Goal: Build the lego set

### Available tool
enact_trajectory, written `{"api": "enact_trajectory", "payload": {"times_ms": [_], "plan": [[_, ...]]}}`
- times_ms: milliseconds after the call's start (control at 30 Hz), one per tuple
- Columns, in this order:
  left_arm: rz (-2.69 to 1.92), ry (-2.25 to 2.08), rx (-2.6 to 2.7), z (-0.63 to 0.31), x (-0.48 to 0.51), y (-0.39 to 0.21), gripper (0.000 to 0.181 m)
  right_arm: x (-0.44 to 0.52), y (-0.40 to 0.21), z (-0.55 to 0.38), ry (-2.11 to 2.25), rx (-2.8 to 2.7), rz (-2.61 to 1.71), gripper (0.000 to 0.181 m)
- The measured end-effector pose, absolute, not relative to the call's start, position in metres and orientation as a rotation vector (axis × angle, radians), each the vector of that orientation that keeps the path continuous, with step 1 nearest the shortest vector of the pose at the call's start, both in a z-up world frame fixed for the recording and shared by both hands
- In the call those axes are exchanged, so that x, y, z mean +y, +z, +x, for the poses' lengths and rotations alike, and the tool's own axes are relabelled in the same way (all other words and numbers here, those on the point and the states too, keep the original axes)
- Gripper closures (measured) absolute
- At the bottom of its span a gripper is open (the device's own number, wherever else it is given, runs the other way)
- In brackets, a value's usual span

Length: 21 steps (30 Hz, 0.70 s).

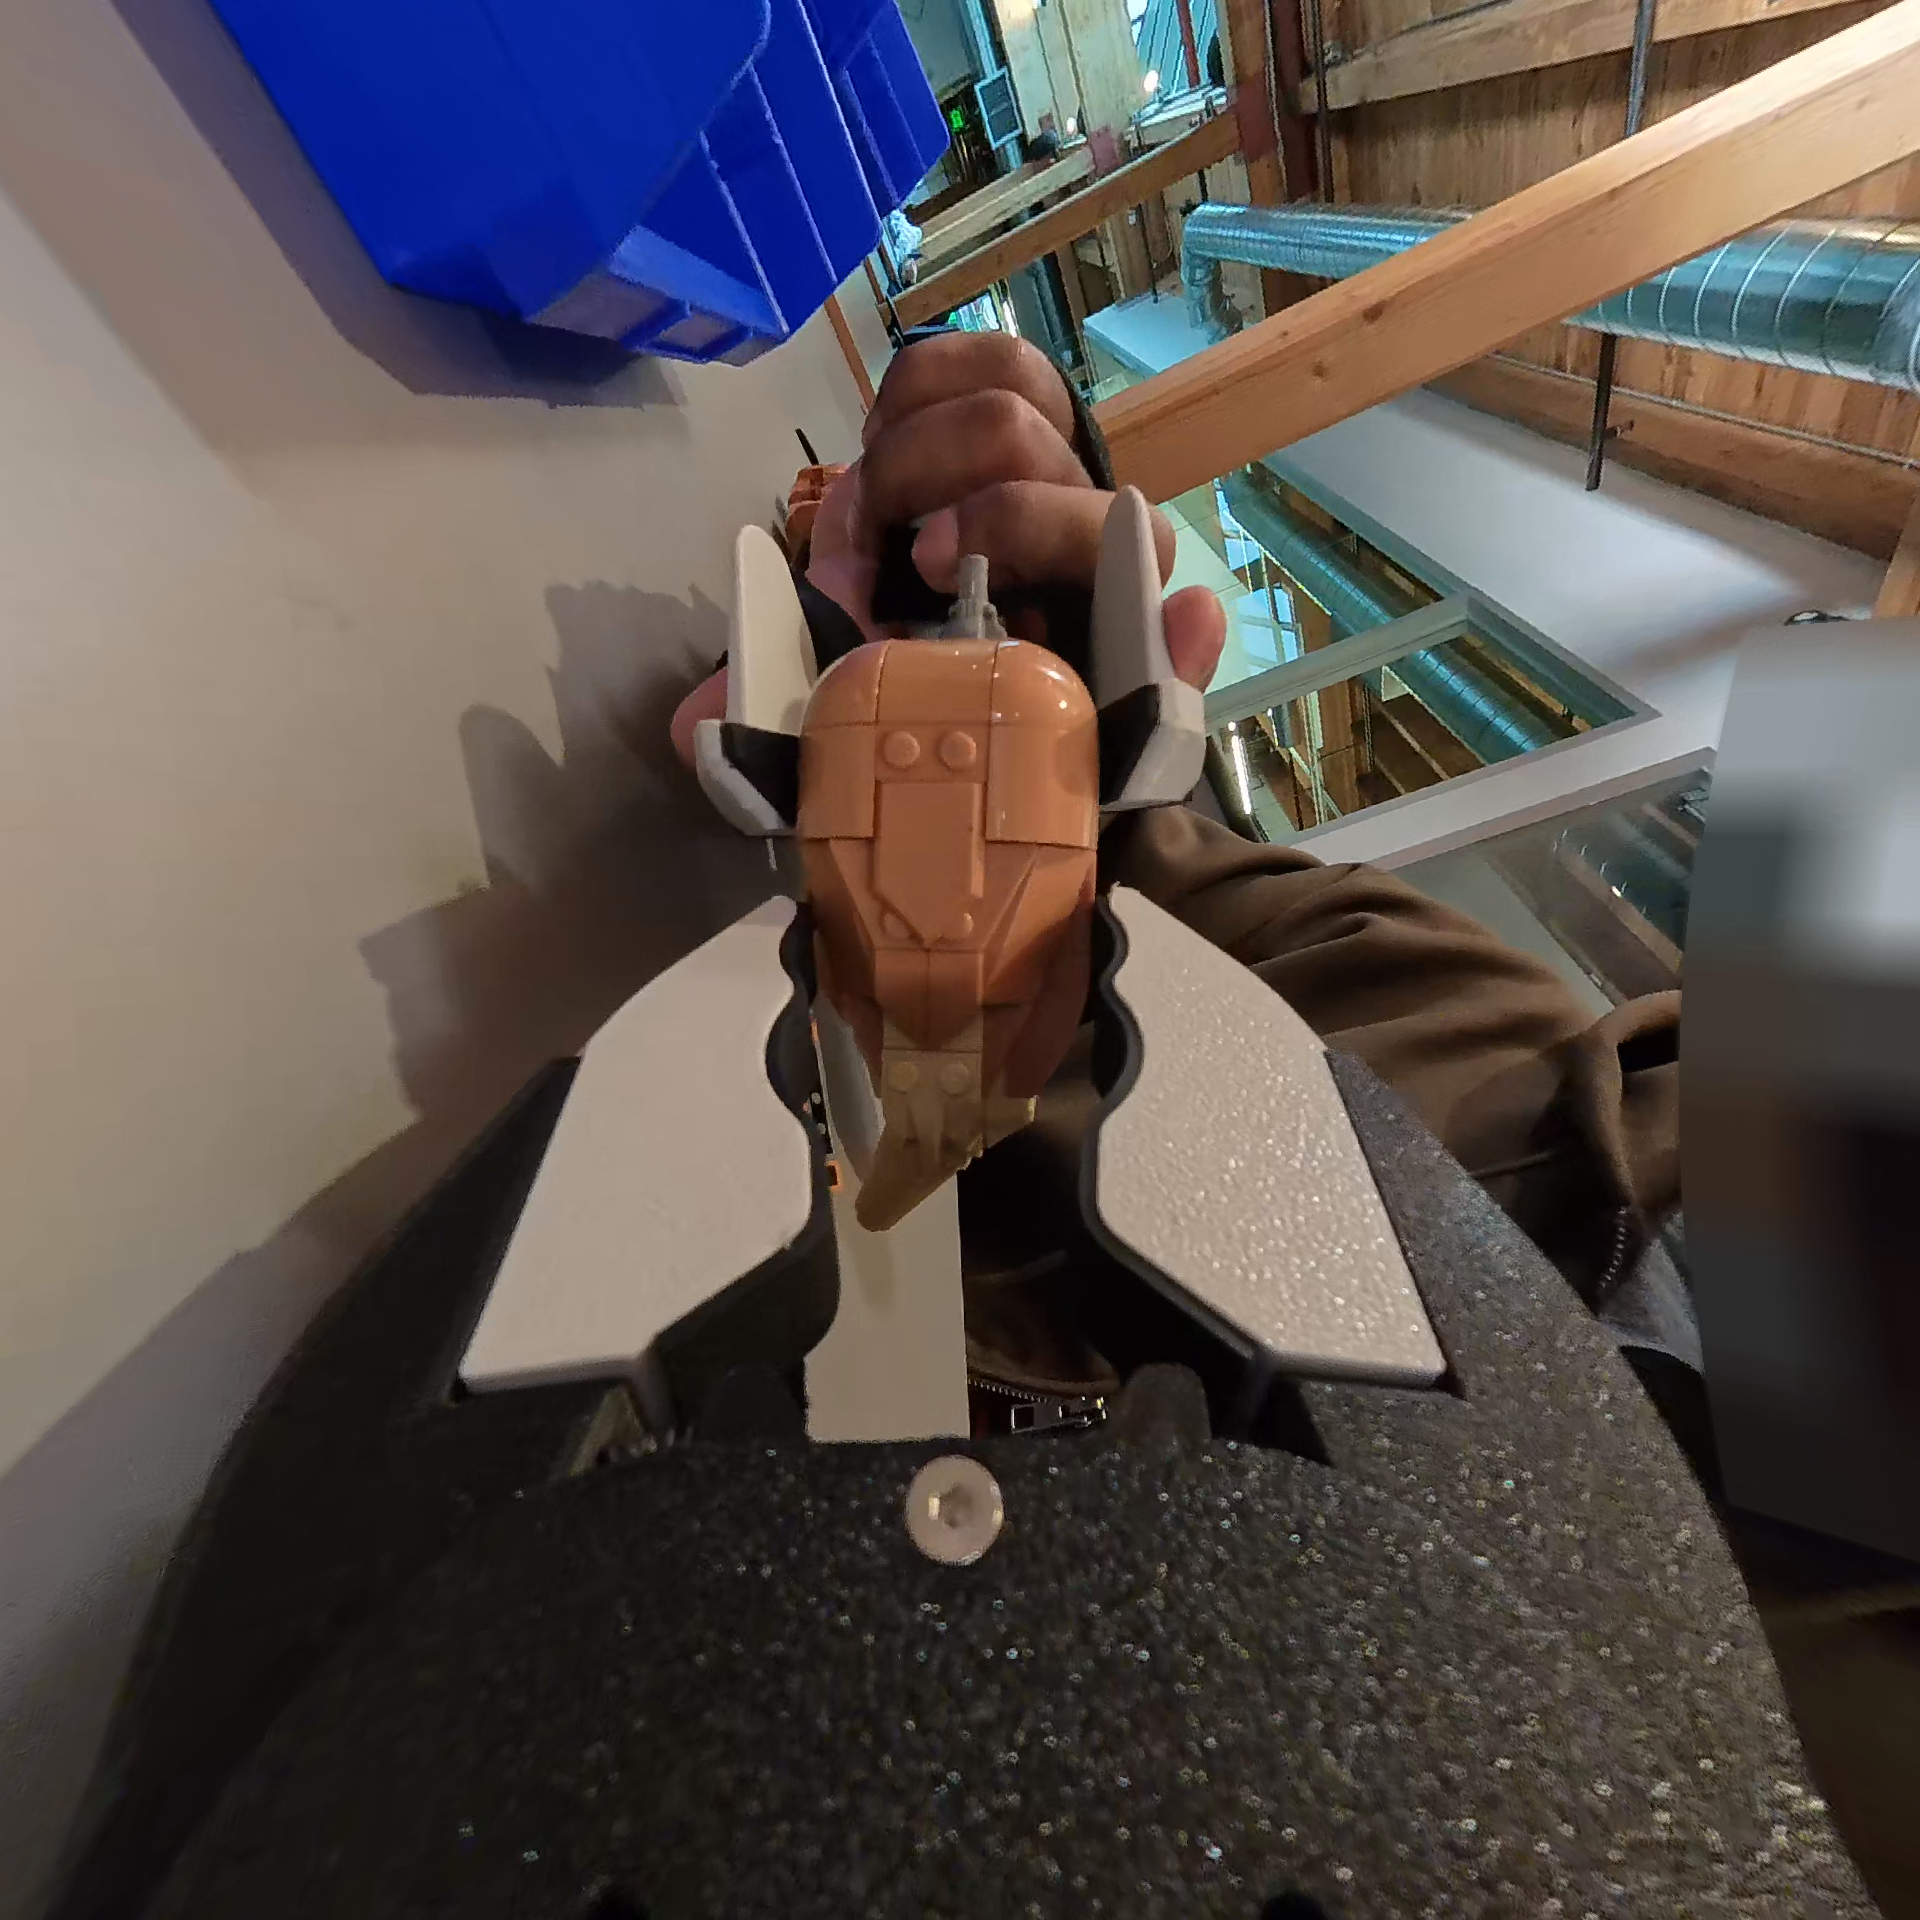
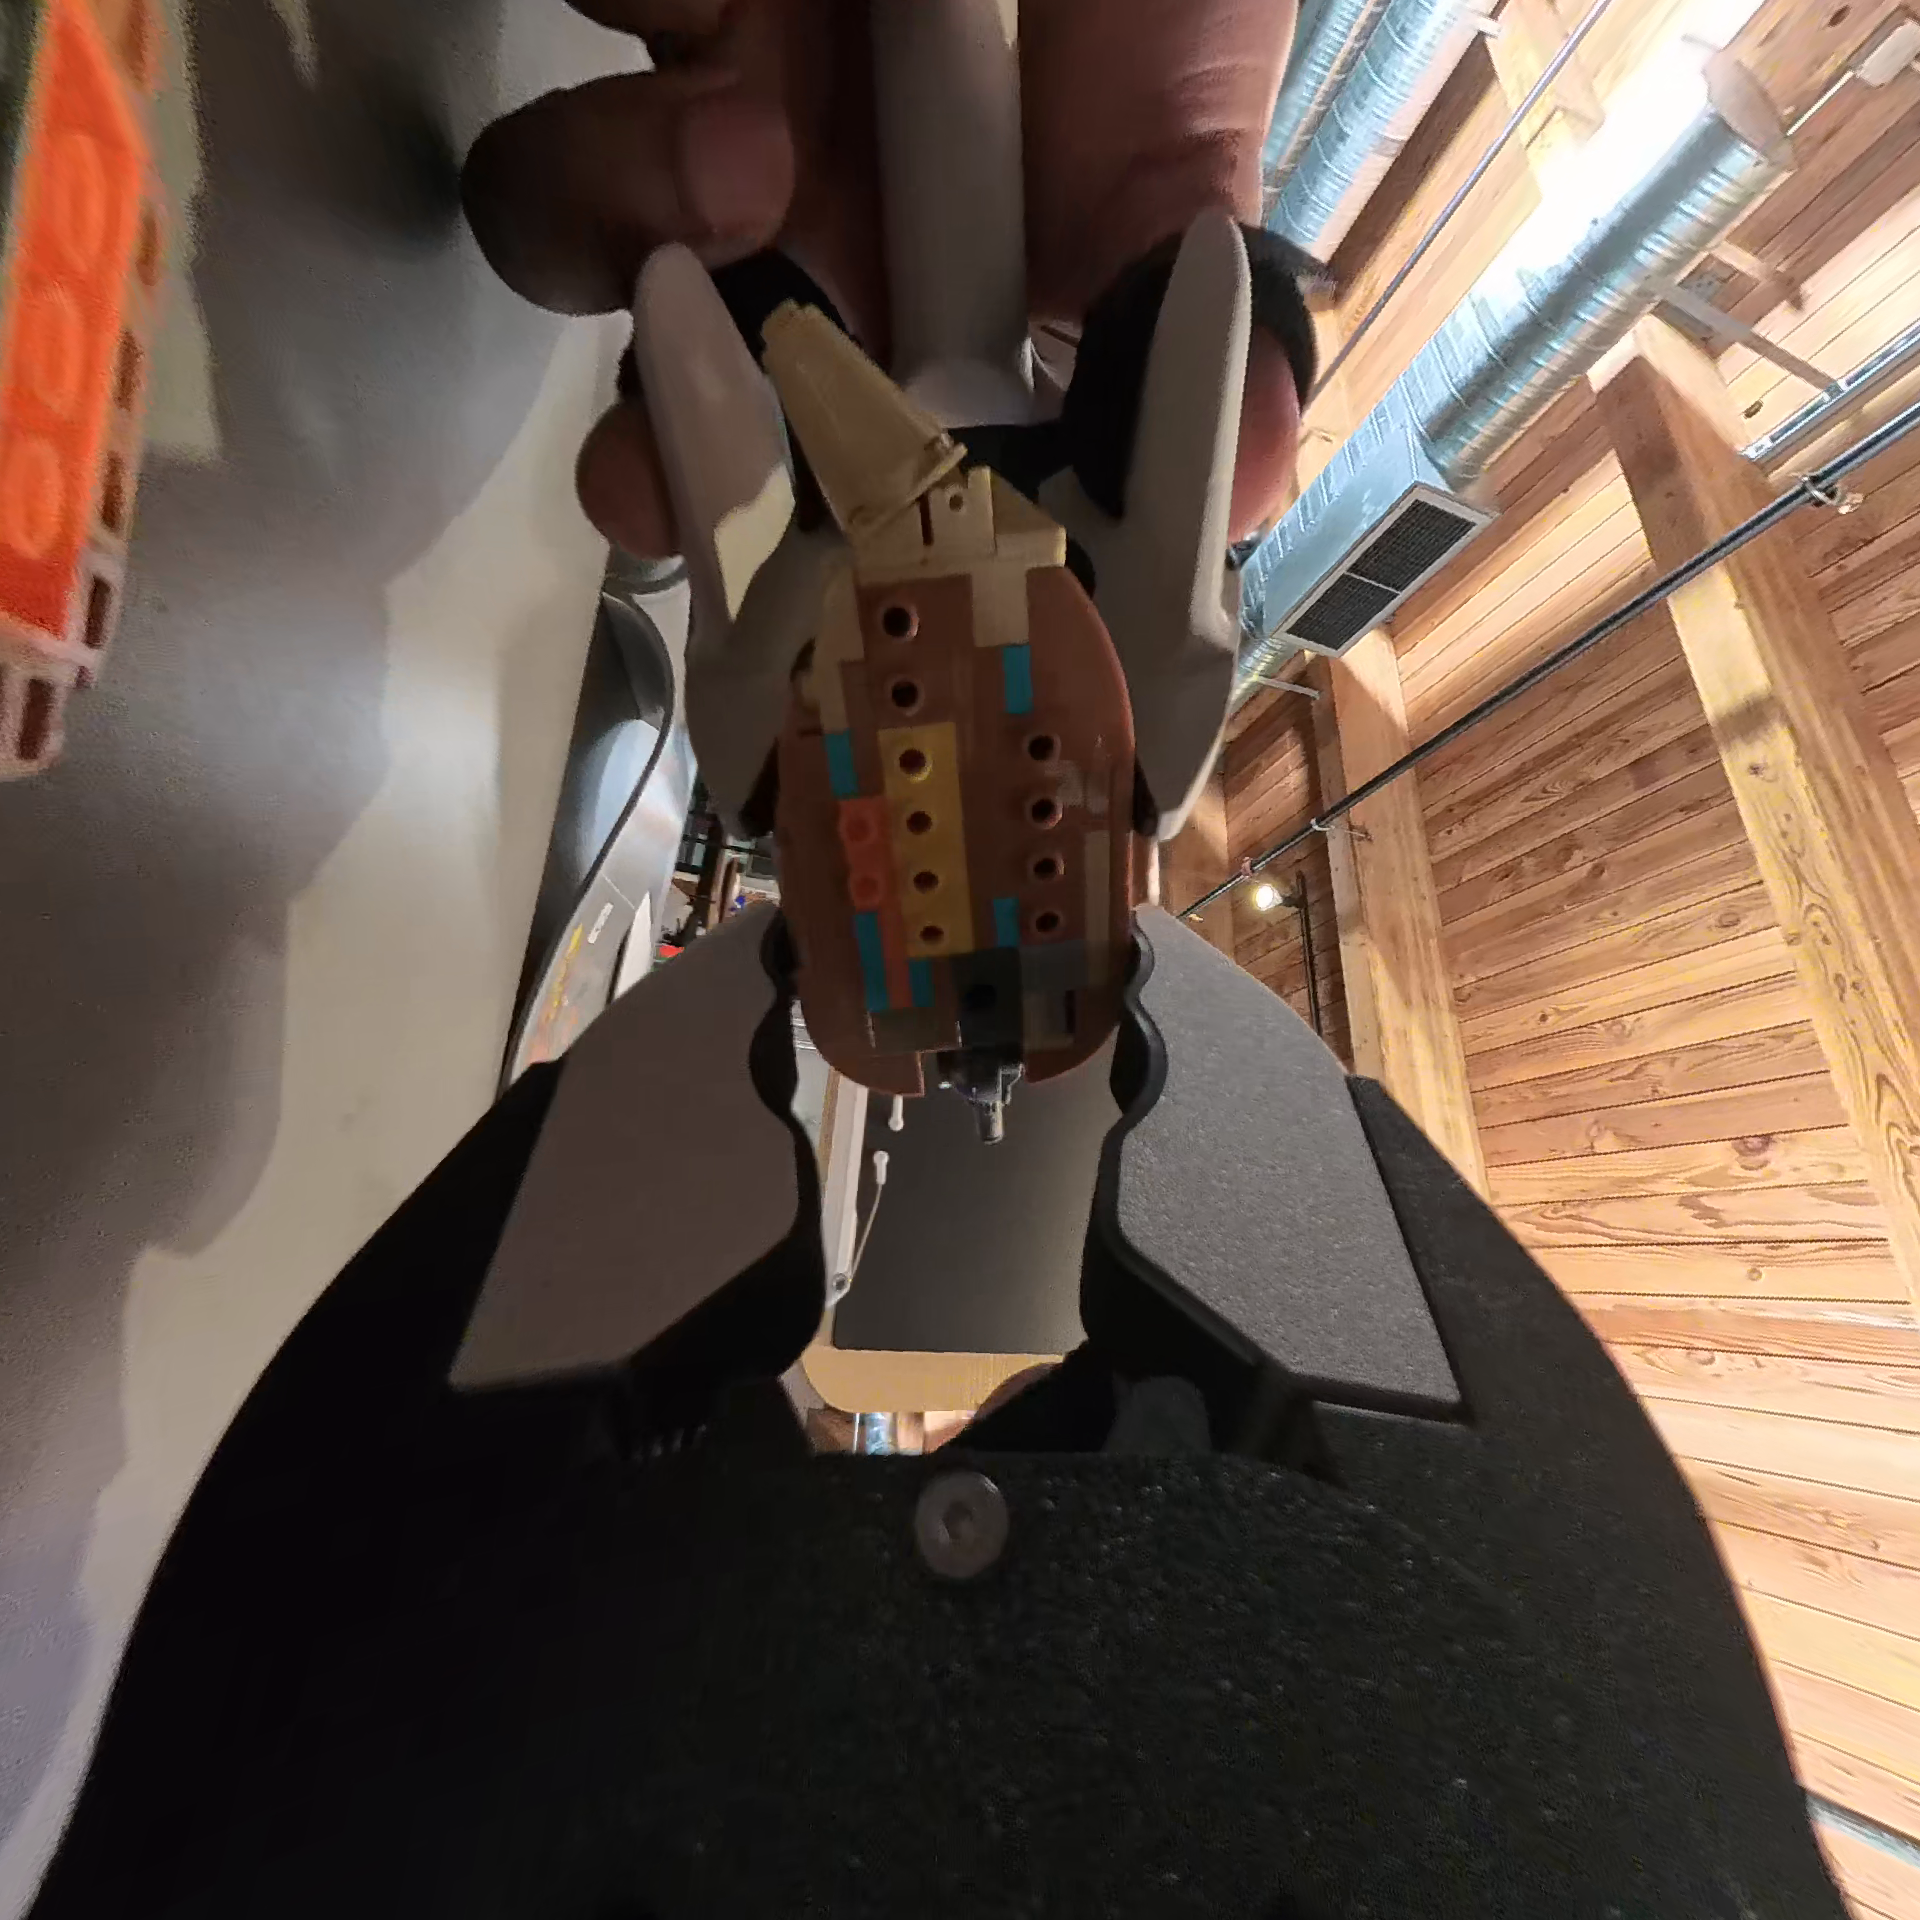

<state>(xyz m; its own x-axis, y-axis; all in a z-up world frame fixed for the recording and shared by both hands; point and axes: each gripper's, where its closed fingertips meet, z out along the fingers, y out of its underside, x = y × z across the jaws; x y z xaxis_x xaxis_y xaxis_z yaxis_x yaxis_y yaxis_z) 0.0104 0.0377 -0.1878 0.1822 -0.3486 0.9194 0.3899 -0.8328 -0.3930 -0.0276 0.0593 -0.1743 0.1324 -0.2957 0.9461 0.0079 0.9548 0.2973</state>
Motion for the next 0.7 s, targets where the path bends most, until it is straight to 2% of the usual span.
{"api": "enact_trajectory", "payload": {"times_ms": [367,700], "plan": [[-1.844,-1.638,-0.003,-0.008,0.039,-0.183,0.122,0.070,-0.191,-0.026,-0.101,-1.662,0.016,0.123],[-1.804,-0.994,0.482,-0.029,0.032,-0.187,0.113,0.083,-0.220,-0.022,0.255,-2.088,-0.549,0.123]]}}
